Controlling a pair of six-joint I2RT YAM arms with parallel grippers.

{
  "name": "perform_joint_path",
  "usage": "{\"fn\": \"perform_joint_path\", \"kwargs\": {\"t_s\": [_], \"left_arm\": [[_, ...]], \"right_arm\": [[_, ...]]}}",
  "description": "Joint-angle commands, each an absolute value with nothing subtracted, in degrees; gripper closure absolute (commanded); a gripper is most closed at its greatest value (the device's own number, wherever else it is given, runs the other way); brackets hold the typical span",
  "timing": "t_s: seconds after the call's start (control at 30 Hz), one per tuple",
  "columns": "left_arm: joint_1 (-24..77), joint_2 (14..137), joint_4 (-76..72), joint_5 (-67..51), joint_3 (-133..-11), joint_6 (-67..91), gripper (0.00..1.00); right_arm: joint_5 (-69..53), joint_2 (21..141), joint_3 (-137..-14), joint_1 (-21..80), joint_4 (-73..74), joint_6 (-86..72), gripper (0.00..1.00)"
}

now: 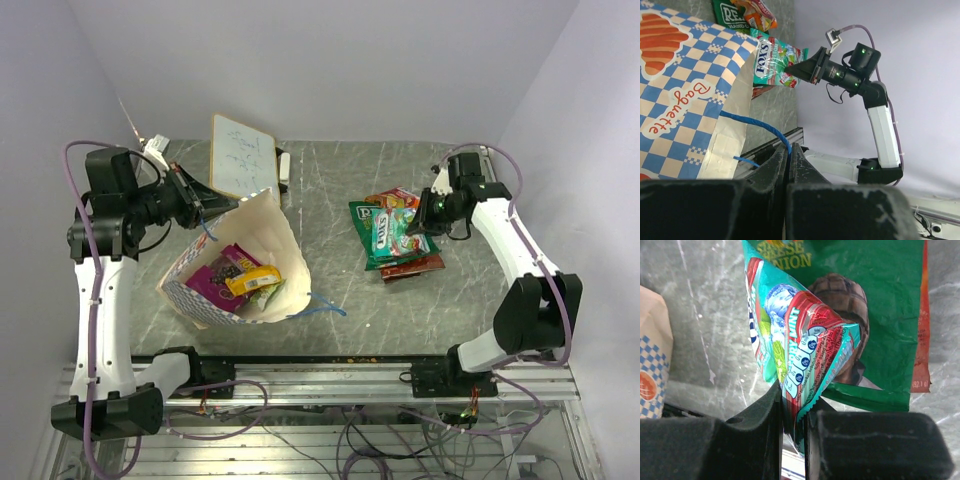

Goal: Take the snacks out of the paper bag
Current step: Place the snack at the center of the board.

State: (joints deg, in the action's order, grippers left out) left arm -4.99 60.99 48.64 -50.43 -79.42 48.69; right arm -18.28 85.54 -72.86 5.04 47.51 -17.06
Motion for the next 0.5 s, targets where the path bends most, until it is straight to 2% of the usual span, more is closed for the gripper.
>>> {"fn": "perform_joint_path", "kwargs": {"t_s": [0.0,0.27,0.37,0.47], "left_arm": [[-3.85,59.5,47.21,-51.73,-78.05,48.96,0.93],[-2.81,56.84,46.18,-49.17,-73.81,52.01,0.93],[-1.95,56.8,46.93,-48.28,-74.3,51.76,0.93],[-0.97,56.78,47.43,-47.48,-74.69,51.71,0.93]], "right_arm": [[-19.24,89.46,-75.1,2.97,52.05,-11.23,1.0],[-17.33,93.66,-73.68,0.99,50.22,-8.54,0.99],[-16.83,94.38,-72.52,0.63,49.59,-7.94,0.92],[-15.67,95.4,-72.55,0.27,49.29,-7.5,0.8]]}}
